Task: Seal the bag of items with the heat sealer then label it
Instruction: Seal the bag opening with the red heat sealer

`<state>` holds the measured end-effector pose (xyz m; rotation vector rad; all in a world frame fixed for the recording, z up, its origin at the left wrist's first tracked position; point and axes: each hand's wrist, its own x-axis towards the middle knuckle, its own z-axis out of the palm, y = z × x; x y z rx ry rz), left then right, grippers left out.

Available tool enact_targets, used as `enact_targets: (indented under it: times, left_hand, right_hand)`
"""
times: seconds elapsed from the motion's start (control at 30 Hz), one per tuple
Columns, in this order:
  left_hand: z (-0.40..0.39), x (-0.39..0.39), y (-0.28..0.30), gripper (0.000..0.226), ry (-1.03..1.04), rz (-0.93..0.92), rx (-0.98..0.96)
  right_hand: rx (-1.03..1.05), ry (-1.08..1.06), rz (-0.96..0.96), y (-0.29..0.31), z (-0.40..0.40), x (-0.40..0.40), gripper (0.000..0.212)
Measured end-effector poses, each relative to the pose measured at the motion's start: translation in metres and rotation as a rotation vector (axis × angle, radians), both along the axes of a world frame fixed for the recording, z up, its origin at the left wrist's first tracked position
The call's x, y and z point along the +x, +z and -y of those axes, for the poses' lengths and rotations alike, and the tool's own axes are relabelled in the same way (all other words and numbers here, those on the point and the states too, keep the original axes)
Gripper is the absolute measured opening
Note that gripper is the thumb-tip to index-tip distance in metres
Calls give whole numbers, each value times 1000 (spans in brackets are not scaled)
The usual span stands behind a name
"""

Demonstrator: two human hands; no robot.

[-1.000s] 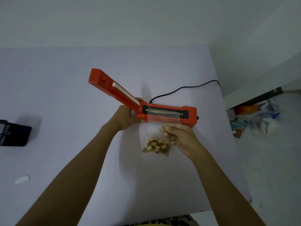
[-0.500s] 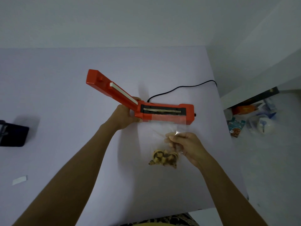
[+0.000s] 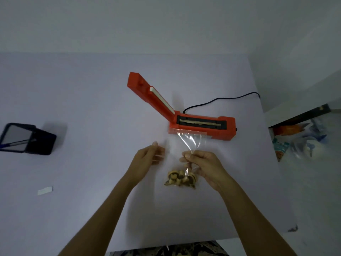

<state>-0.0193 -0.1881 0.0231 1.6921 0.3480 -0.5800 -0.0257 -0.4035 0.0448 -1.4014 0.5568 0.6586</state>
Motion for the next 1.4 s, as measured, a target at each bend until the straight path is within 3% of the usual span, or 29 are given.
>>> enact_targets:
  times: [0.1, 0.27, 0.43, 0.57, 0.8, 1.0, 1.13, 1.23, 1.4]
  left_hand:
    - [-26, -24, 10, 45, -53, -78, -110]
    - [-93, -41, -2, 16, -133, -39, -117]
    - [-155, -47, -19, 14, -128, -26, -17]
    - [-182, -50, -36, 13, -107, -23, 77]
    - [-177, -64, -46, 20, -24, 97, 322]
    - [-168, -65, -48, 30, 80, 126, 404]
    - [-165, -69, -50, 33, 75, 153, 473]
    - [-166, -68, -50, 47, 46, 155, 531]
    - [-169, -61, -54, 47, 77, 152, 523]
  right_hand:
    - [24, -11, -6, -2, -34, -2, 16]
    - [44, 2, -3, -13, -104, -10, 18]
    - [18, -46, 26, -32, -171, -19, 14]
    - [-152, -88, 69, -47, -207, -25, 15]
    - [-353, -112, 160, -56, -211, -28, 13]
    - [-691, 33, 244, -62, -217, -24, 21]
    - [-841, 20, 326, -73, -226, -28, 38]
    - [-852, 26, 318, -75, -224, -28, 52]
    - [-832, 59, 270, -74, -217, -23, 51]
